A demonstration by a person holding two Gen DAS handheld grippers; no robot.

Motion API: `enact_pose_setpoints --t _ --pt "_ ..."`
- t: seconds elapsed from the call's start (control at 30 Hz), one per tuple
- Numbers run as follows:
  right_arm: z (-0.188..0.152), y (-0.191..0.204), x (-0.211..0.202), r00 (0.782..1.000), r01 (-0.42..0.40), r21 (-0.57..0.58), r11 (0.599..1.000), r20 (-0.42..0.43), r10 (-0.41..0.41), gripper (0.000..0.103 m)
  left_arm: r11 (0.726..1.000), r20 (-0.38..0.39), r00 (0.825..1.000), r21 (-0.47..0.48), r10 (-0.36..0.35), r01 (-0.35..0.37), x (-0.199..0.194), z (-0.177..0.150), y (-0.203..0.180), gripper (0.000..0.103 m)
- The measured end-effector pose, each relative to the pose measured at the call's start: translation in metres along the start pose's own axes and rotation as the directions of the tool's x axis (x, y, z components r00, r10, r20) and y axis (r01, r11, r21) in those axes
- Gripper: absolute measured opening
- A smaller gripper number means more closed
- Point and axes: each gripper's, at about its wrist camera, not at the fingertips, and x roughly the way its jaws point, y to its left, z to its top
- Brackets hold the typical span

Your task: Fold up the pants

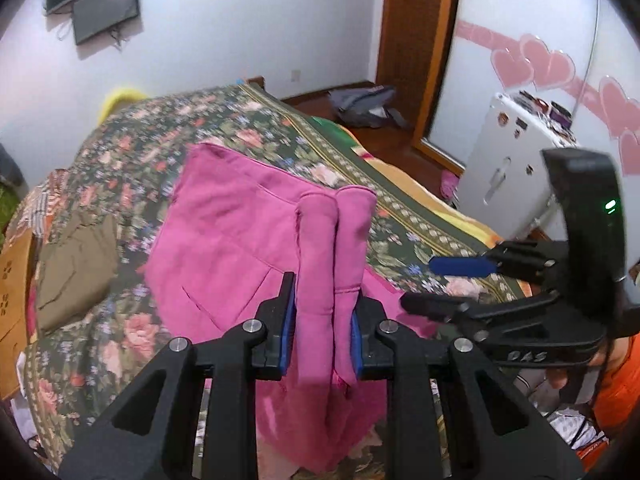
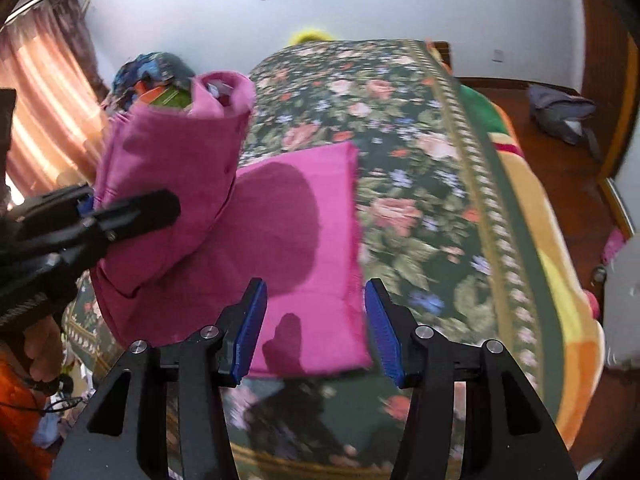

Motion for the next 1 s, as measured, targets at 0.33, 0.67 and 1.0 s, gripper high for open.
enact_pose_setpoints --t 0.33,0.67,1.0 --pt "-0.009 -0.018 -0.017 0.999 0.035 0.049 0.998 0.022 -0.036 0.049 0.999 -0.109 0.993 0.003 -0.038 0.038 0.033 -0.015 -0.017 0.037" --pt "-0.006 -0.017 -0.016 0.998 0.041 0.047 0.998 0.037 -0.043 0.048 0.999 -0.016 0.999 -0.029 -0.041 0.040 -0.008 -0.002 -0.002 0.055" --pt "0.005 -0.007 -0.024 0.995 0.045 0.035 0.998 0.088 -0.048 0.051 0.990 -0.001 0.995 -0.094 0.102 -0.101 0.006 0.022 0.073 0.060"
